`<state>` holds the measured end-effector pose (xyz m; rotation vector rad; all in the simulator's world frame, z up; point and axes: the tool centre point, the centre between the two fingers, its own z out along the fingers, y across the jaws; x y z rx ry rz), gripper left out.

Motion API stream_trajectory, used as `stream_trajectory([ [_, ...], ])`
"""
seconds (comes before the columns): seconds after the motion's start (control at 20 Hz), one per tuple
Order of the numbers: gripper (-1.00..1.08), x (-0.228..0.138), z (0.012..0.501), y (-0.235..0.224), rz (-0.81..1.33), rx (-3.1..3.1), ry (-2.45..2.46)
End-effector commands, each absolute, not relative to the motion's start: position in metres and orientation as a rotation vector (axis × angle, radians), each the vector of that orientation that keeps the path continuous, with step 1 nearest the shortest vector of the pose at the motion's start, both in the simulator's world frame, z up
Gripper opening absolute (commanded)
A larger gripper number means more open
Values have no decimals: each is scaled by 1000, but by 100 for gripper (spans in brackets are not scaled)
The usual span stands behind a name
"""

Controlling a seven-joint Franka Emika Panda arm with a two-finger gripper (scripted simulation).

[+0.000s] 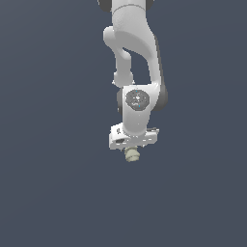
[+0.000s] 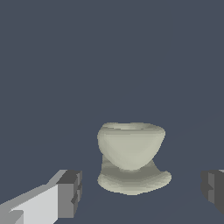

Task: Pick up the object and move it to a goal position.

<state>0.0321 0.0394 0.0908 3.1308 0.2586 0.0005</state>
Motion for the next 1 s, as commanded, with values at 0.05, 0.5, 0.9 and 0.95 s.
stream_trajectory([
  [0.05,100,32,82,39,0,3131,259],
  [0.5,100,31,43,40,0,3131,264],
  [0.9,-100,32,41,40,0,3131,264],
  [0.95,-100,32,41,40,0,3131,264],
])
